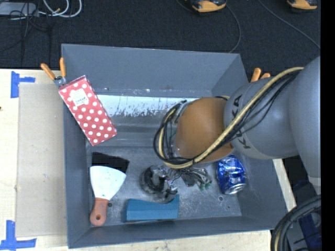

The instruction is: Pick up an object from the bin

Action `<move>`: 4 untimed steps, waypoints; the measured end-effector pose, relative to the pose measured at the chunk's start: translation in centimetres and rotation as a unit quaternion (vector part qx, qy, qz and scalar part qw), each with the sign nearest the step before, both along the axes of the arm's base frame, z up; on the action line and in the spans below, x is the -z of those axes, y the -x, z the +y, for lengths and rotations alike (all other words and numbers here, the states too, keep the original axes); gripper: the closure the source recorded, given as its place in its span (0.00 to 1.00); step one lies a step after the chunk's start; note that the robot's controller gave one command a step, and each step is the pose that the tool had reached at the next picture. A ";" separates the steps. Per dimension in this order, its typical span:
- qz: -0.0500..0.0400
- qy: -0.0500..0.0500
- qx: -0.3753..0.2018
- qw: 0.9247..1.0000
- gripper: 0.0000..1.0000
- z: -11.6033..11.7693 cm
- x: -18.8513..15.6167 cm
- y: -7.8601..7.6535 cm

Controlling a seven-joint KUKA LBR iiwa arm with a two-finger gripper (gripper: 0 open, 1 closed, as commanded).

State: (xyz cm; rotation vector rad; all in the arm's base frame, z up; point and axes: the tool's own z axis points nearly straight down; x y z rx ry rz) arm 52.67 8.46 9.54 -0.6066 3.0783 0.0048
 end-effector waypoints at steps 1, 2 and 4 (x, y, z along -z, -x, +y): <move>0.003 0.000 -0.009 1.000 1.00 -0.7 -1.8 0.4; -0.001 0.000 -0.010 1.000 1.00 -0.8 -3.9 0.4; 0.000 0.000 -0.016 1.000 1.00 -0.1 -13.6 -0.5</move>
Offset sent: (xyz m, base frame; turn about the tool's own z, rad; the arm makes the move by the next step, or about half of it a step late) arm -0.0069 -0.0055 0.0127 -0.0270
